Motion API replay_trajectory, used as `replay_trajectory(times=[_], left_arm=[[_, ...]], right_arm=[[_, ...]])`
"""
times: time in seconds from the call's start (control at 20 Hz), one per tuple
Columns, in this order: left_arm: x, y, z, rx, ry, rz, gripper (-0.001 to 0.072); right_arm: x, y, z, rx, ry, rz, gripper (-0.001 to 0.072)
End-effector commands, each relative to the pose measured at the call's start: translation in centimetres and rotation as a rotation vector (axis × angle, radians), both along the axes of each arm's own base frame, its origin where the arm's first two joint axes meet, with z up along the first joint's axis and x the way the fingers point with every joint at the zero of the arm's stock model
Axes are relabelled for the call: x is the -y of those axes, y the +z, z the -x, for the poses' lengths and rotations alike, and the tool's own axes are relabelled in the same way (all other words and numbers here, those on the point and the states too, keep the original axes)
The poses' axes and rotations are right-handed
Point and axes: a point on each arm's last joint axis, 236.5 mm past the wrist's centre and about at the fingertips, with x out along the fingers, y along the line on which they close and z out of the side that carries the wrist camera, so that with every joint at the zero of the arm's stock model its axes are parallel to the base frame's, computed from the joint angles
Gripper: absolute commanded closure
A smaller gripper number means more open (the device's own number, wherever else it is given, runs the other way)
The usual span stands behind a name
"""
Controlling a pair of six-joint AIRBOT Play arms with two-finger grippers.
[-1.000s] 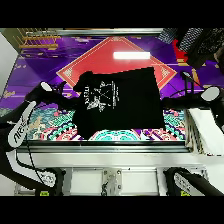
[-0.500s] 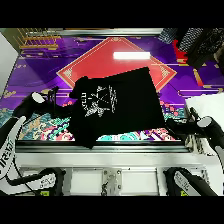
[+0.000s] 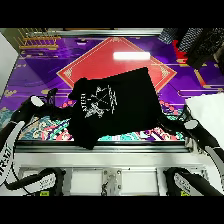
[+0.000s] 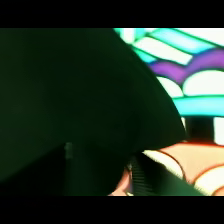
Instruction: Fold the clothes and pants, and hang the long-sleeved shirts on hangers.
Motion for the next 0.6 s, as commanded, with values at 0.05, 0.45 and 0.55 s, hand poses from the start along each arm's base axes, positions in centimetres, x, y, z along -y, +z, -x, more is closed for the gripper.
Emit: replay_trajectory(times=[0.05,0.45,0.55], left_arm=[[0.0,0.2,0.1,0.0,-0.003,0.002,0.0699],[-3.5,28.1,-5.4,0.651,0.036,-0.088,0.0699],[-2.8,38.3,-2.9,0.897,0.043,-0.115,0.0699]], right_arm=[[-1.4,1.0,-2.1,0.071,0.095,0.031,0.0639],[6.1,27.9,-11.0,0.486,0.364,0.531,0.0705],[6.6,38.6,-10.4,0.682,0.324,0.646,0.0704]])
